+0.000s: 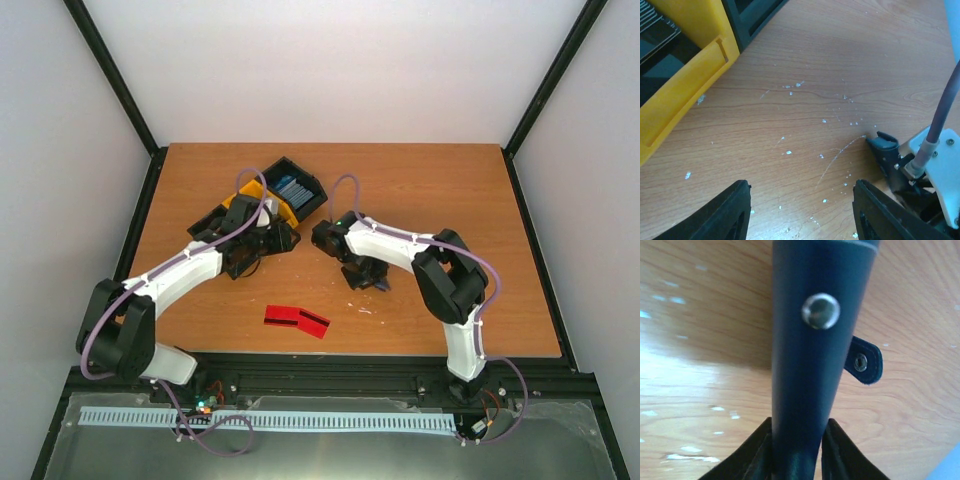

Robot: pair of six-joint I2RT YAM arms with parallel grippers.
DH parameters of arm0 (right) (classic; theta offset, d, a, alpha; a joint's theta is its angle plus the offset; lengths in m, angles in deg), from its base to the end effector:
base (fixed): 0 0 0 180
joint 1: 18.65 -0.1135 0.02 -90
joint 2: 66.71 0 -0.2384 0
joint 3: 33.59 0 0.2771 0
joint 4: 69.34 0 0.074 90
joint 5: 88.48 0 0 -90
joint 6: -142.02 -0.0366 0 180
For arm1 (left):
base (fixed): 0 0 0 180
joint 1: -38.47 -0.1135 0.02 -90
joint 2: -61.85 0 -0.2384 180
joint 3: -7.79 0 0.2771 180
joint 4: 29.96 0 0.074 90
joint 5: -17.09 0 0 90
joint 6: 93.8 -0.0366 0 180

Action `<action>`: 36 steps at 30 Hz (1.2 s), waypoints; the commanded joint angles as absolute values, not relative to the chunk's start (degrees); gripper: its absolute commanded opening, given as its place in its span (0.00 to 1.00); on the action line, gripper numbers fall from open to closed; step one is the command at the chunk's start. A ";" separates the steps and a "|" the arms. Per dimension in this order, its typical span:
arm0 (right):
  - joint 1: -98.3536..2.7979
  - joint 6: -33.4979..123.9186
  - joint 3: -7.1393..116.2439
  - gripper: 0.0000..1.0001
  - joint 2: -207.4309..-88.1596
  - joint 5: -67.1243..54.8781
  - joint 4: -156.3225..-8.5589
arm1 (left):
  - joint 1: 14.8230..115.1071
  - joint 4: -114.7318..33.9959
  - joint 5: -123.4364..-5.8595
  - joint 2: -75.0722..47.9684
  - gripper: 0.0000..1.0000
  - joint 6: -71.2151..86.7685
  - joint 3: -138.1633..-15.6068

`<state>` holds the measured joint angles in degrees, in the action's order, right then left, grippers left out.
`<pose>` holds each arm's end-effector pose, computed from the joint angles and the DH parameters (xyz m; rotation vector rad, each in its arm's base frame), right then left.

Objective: Put the credit cards into the card holder
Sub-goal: Turn over the card holder at the center of the board.

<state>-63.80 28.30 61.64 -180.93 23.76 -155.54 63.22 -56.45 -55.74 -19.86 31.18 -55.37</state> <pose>0.2578 0.2395 0.1366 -0.6463 2.9852 -0.7252 0.2909 -0.1460 0.1841 -0.0667 2.4798 -0.8343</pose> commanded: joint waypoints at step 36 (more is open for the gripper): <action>-55.47 31.22 48.04 0.32 -168.97 7.97 -128.98 | 72.00 -50.04 -38.30 -41.53 0.62 37.46 -62.09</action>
<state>-55.53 30.46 47.84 -167.77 6.03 -130.93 71.31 -54.18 -40.90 -39.90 35.55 -59.76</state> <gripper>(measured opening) 0.365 0.631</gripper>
